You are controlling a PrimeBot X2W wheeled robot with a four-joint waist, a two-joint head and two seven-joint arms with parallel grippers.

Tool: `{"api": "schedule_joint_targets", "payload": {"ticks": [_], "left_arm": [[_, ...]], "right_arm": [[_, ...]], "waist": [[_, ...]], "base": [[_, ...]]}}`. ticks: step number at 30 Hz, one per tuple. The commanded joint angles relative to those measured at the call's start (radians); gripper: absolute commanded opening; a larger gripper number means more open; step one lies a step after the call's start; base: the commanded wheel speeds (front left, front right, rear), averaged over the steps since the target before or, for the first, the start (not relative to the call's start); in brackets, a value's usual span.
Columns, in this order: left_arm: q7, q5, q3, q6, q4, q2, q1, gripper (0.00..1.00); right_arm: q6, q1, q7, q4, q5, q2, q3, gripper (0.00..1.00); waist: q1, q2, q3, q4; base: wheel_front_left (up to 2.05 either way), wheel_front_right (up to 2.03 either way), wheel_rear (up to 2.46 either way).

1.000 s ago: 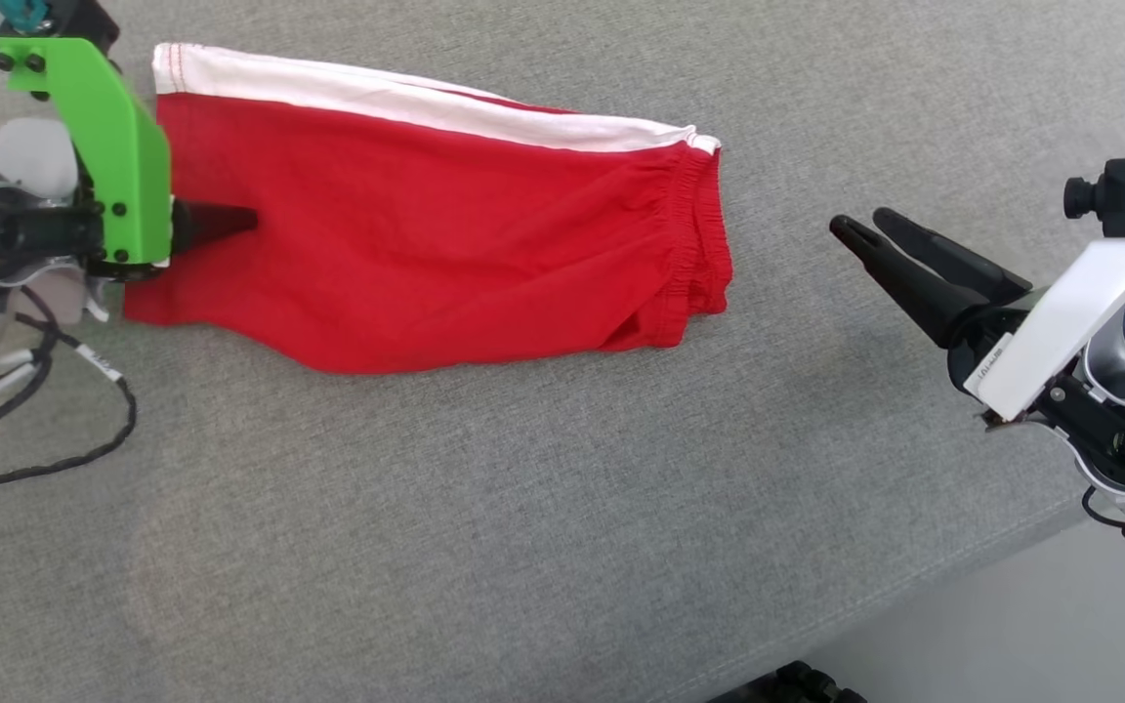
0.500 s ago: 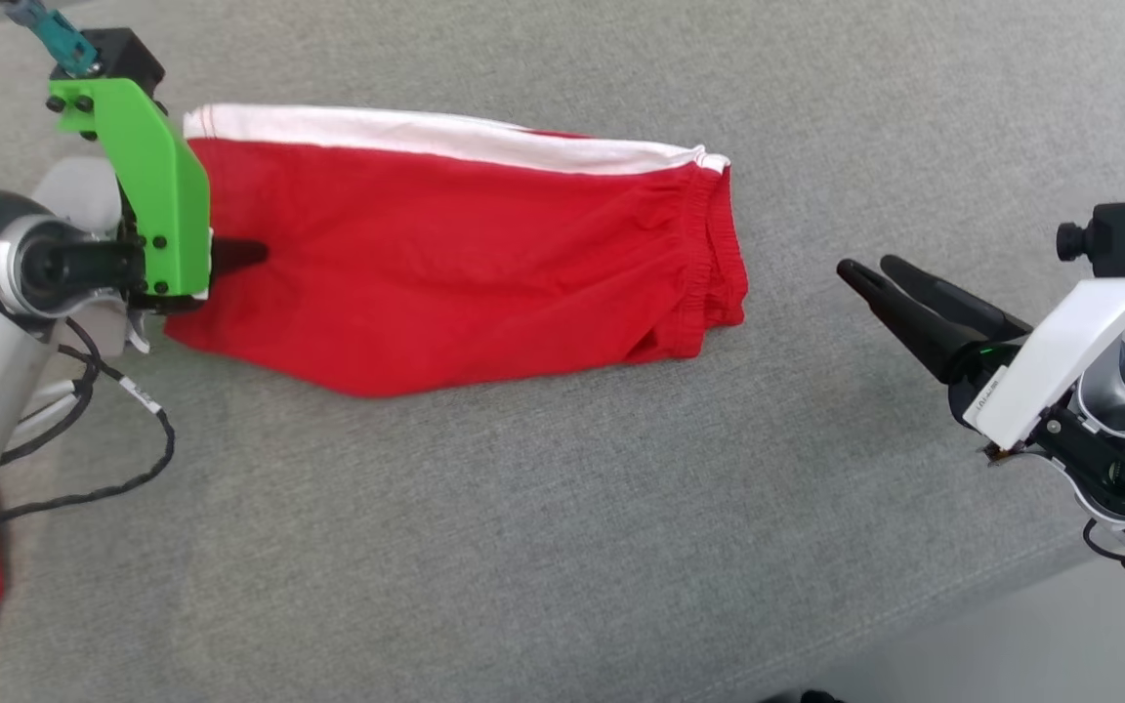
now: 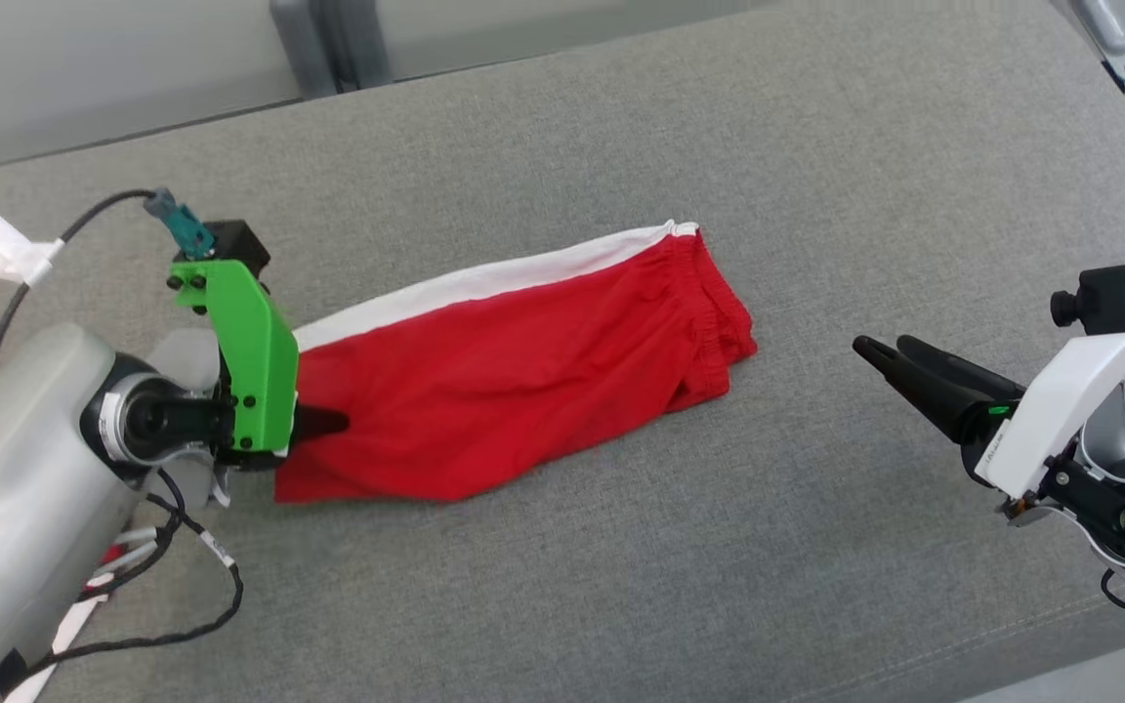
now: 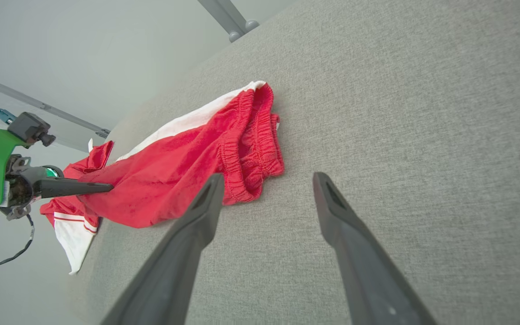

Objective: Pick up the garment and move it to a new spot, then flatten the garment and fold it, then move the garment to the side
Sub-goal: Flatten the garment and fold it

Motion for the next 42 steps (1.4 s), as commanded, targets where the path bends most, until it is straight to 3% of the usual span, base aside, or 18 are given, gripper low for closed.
{"api": "schedule_joint_targets", "payload": {"ticks": [1,5,6,7,8,18,23,26,32,37,42], "left_arm": [[-0.003,-0.013,-0.004,0.003,-0.009,0.004,0.033,0.0],[-0.017,-0.024,-0.005,0.011,-0.03,0.01,0.08,0.0],[-0.029,-0.024,-0.002,0.013,-0.032,0.01,0.09,0.33],[-0.037,-0.016,-0.004,0.016,-0.031,0.012,0.096,0.94],[-0.047,-0.001,-0.01,0.012,-0.029,0.017,0.103,1.0],[-0.125,0.043,-0.003,-0.026,-0.02,0.041,0.109,1.0],[-0.304,0.133,0.029,-0.053,-0.069,0.08,0.093,1.0],[-0.444,0.162,0.071,-0.047,-0.118,0.106,0.137,1.0],[-0.775,0.237,0.18,0.042,-0.236,0.161,0.236,1.0],[-1.022,0.304,0.244,0.155,-0.349,0.195,0.369,1.0],[-1.176,0.402,0.264,0.279,-0.401,0.201,0.508,1.0]], "right_arm": [[0.0,0.017,0.005,0.001,0.006,-0.007,0.003,1.0],[0.0,0.027,0.019,0.0,0.012,-0.016,0.011,1.0],[0.0,0.028,0.02,-0.002,0.013,-0.016,0.013,1.0],[0.0,0.029,0.022,-0.002,0.014,-0.017,0.015,1.0],[0.0,0.03,0.024,-0.002,0.014,-0.016,0.017,1.0],[0.0,0.042,0.008,0.005,-0.002,-0.003,0.027,1.0],[0.0,0.048,-0.061,0.005,-0.051,0.013,0.021,1.0],[0.0,0.051,-0.14,0.024,-0.111,0.025,0.008,1.0],[0.0,0.071,-0.253,0.107,-0.233,0.073,-0.089,1.0],[0.0,0.138,-0.259,0.146,-0.395,0.17,-0.281,1.0],[0.0,0.261,-0.26,0.112,-0.542,0.279,-0.441,1.0]], "waist": [[0.0,0.0,-0.066,0.036],[0.0,0.0,-0.092,0.039],[0.0,0.0,-0.096,0.039],[0.0,0.0,-0.099,0.039],[0.0,0.0,-0.102,0.04],[0.0,0.0,-0.13,0.061],[0.0,0.0,-0.152,0.081],[0.0,0.0,-0.168,0.095],[0.0,0.0,-0.187,0.124],[0.0,0.0,-0.197,0.142],[0.0,0.0,-0.208,0.16]], "base": [[0.0,0.0,0.0],[0.0,0.0,0.0],[0.0,0.0,0.0],[0.0,0.0,0.0],[0.0,0.0,0.0],[0.0,0.0,0.0],[0.0,0.0,0.0],[0.0,0.0,0.0],[0.0,0.0,0.0],[0.0,0.0,0.0],[0.0,0.0,0.0]]}}
